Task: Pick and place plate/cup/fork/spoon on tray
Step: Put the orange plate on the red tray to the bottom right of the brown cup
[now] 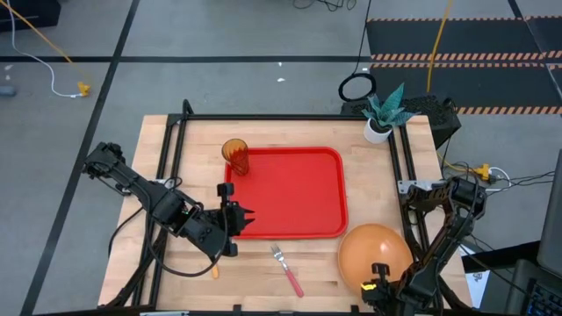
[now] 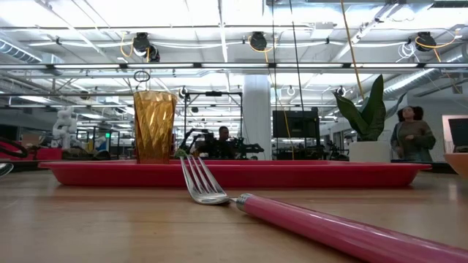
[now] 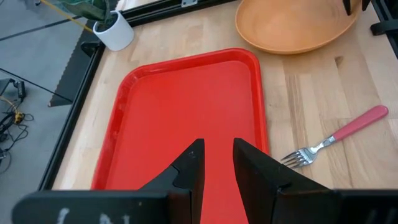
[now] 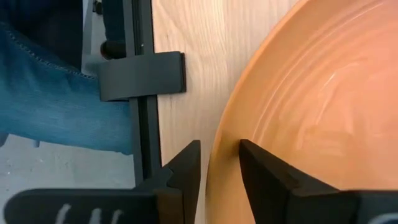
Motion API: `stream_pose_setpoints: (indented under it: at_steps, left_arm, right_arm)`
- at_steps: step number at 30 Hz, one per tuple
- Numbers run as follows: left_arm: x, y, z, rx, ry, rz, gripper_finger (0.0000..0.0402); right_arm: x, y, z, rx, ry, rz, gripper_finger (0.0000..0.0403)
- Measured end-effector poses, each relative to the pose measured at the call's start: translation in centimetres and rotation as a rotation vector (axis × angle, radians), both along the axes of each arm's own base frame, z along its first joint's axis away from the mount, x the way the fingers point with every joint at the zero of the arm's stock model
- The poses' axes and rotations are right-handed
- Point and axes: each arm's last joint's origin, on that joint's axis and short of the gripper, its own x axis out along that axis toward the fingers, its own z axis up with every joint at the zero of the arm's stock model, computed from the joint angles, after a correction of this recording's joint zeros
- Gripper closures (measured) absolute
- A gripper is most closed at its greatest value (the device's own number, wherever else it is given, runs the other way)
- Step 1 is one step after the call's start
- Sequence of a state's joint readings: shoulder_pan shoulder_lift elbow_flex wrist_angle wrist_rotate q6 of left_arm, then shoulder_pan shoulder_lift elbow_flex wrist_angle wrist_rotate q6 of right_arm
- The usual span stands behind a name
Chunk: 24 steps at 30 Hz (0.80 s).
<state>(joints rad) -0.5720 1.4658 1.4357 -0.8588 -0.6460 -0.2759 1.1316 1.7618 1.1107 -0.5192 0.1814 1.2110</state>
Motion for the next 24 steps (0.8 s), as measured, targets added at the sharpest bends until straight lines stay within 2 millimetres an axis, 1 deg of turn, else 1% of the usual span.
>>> stream_pose_setpoints:
  at_steps: [8,15,18,22,24]
  left_arm:
    - [-0.02,0.01,-0.02,-0.004,0.001,0.004,0.0314]
    - [-0.02,0.01,-0.02,-0.004,0.001,0.004,0.0314]
    - [-0.02,0.01,-0.02,-0.004,0.001,0.005,0.0314]
    - [-0.02,0.01,-0.02,-0.004,0.001,0.005,0.0314]
    - [-0.02,0.01,-0.02,-0.004,0.001,0.005,0.0314]
  right_arm:
    - [-0.05,0.06,0.02,0.005,-0.001,-0.001,0.0298]
    - [-0.24,-0.28,-0.1,-0.033,0.02,0.0,0.0303]
    - [-0.21,-0.25,-0.06,-0.029,0.017,0.004,0.0324]
    - [-0.11,-0.36,0.09,-0.017,0.051,0.007,0.0381]
    - [-0.11,-0.34,0.32,-0.016,0.07,-0.001,0.0391]
